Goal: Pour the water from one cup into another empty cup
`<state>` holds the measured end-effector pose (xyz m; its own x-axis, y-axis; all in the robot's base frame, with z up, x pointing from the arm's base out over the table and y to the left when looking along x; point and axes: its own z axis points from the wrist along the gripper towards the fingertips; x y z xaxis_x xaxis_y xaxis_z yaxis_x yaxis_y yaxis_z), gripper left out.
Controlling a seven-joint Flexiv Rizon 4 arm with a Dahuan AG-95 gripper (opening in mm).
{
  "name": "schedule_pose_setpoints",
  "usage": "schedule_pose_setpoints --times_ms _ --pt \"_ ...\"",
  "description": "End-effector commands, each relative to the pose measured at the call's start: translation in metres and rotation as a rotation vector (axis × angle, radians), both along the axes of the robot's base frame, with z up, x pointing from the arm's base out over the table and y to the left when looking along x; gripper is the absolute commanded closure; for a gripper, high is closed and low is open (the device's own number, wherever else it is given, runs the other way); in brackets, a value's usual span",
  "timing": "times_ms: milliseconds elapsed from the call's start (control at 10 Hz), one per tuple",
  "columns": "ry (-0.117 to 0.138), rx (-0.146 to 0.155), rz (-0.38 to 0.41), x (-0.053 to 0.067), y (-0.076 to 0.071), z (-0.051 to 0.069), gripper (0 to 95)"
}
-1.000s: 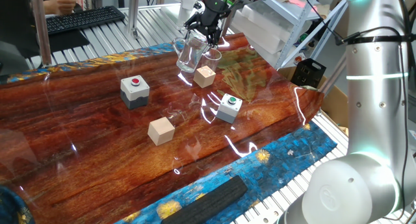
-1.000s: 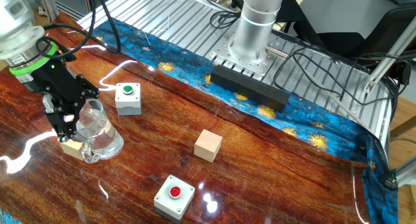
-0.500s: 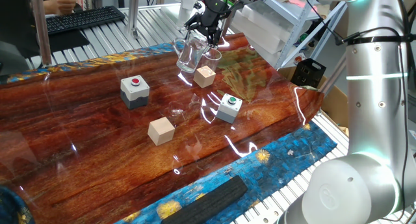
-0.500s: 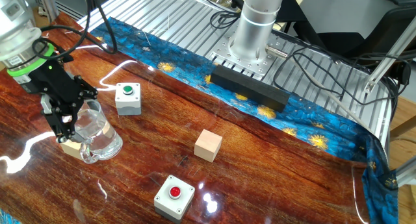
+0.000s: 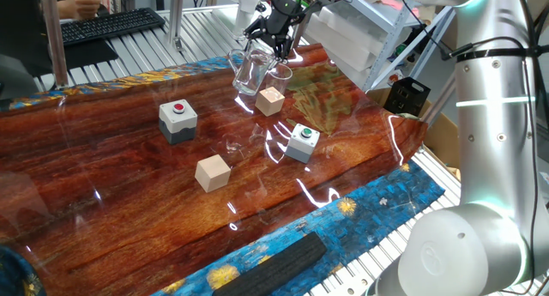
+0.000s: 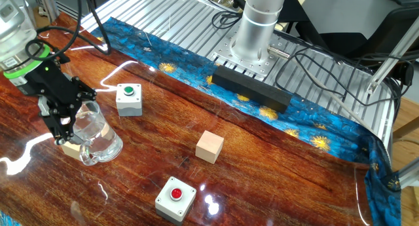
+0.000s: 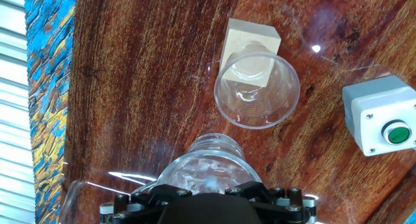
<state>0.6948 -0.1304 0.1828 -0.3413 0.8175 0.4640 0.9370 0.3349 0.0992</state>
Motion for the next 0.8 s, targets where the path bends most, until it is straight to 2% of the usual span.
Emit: schedule_pose_setpoints --times_ms 100,800 --pt "-0.002 0.002 0.002 -0.0007 0.0005 0.0000 95.0" --pt "0.008 0.039 -0.017 -0.0004 0.0002 -0.0002 95.0"
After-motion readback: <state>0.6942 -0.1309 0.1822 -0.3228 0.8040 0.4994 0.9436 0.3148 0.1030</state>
